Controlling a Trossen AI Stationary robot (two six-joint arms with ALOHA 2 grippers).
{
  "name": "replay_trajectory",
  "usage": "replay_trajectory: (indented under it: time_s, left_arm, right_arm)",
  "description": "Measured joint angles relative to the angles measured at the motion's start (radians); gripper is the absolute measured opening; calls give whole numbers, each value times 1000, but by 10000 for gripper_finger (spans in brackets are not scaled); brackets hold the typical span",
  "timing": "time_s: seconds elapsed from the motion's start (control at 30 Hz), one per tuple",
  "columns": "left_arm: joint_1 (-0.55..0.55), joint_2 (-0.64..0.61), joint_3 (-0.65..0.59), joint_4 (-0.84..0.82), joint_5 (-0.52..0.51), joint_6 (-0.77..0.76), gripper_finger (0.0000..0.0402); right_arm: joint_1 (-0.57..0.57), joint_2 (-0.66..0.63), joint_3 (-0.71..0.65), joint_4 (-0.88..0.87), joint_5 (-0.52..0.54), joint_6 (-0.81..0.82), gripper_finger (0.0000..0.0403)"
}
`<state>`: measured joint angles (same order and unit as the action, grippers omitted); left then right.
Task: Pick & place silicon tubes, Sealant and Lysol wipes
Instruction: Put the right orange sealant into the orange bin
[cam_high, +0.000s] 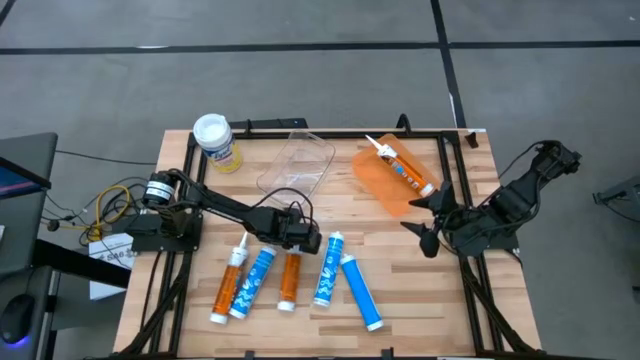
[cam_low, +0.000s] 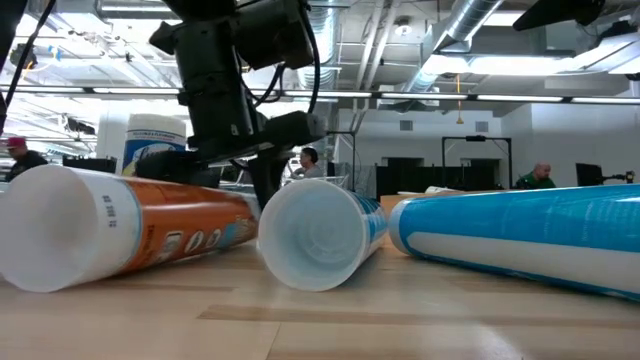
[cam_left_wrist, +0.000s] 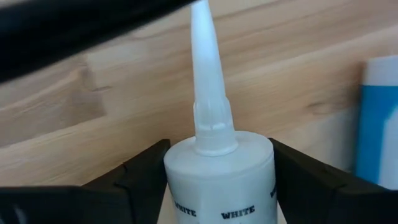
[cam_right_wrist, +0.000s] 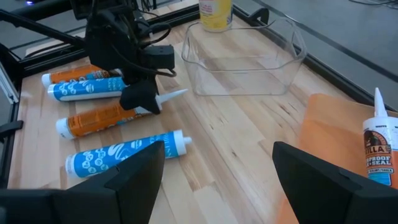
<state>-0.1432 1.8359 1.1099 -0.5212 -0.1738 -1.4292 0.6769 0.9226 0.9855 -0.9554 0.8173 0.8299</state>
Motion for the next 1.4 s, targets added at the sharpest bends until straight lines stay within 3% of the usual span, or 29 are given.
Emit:
replay_trajectory:
  time_s: [0.57, 1.13, 1.4]
  left_arm:
    - [0, -29, 1, -3, 39, 53, 257]
    - [-34, -85, 34, -96, 77, 54, 257]
    - [-93, -85, 35, -117, 80, -51, 257]
  right_arm:
    - [0, 78, 0, 0, -6, 0, 291]
    - [0, 78, 0, 13, -3, 9, 291]
    - [0, 78, 0, 14, -3, 10, 291]
